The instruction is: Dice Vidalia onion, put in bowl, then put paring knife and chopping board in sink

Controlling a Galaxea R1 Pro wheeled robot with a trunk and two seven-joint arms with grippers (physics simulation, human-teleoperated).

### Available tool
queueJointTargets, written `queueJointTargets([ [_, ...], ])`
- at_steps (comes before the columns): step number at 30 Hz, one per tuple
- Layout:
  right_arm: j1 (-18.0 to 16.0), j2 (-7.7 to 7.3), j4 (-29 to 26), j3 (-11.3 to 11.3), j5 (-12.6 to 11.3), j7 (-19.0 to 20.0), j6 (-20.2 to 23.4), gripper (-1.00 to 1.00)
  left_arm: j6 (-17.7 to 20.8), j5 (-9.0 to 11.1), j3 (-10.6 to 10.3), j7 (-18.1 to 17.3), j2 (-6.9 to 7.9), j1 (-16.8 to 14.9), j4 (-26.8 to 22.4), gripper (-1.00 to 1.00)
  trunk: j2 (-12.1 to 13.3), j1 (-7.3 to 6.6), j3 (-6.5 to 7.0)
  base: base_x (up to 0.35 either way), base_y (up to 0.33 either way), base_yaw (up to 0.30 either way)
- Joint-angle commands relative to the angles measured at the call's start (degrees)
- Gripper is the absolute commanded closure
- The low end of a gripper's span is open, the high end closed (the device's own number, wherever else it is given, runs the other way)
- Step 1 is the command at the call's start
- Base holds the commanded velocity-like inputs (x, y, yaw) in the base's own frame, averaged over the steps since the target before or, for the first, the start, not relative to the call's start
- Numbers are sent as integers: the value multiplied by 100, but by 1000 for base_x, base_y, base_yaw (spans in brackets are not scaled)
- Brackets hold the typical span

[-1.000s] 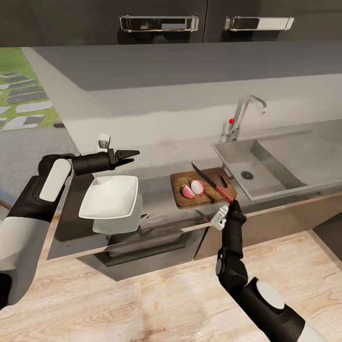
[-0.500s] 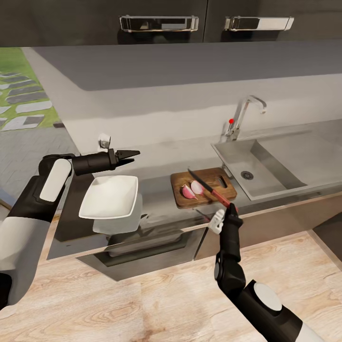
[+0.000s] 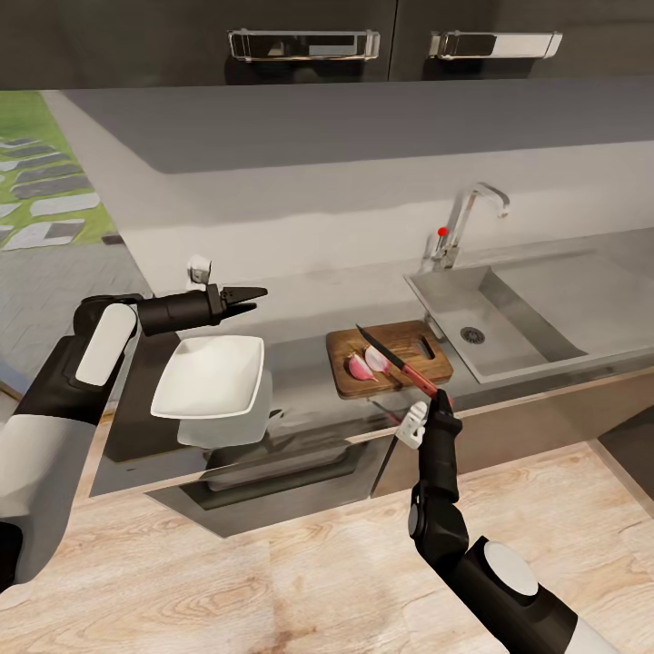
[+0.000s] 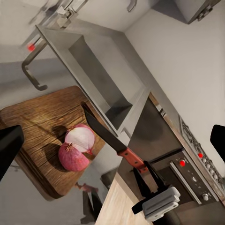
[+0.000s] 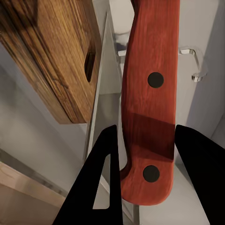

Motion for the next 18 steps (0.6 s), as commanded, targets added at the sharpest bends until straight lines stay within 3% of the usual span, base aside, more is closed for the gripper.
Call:
queueJointTargets([
  [1,-8,-5,0,17,-11,-25,29,100,18,-6,-6,-22,3,-6,2,-100,-10,3,-9,0,0,0],
  [8,-8,-14,135,44,-11,-27,27,100,16,-6,-13,-22,-2,-6,1,-100,-10,3,-9,0,0,0],
  [11,-8,-14,145,142,-11,-31,29,100,17,-6,-13,-22,-2,-6,0,-100,-10,3,-9,0,0,0],
  [13,-8,-13,151,332,-11,-40,32,100,16,-6,-14,-22,-2,-6,0,-100,-10,3,-9,0,0,0],
  [18,-8,-13,152,392,-11,-43,39,100,15,-6,-14,-22,-2,-6,1,-100,-10,3,-9,0,0,0],
])
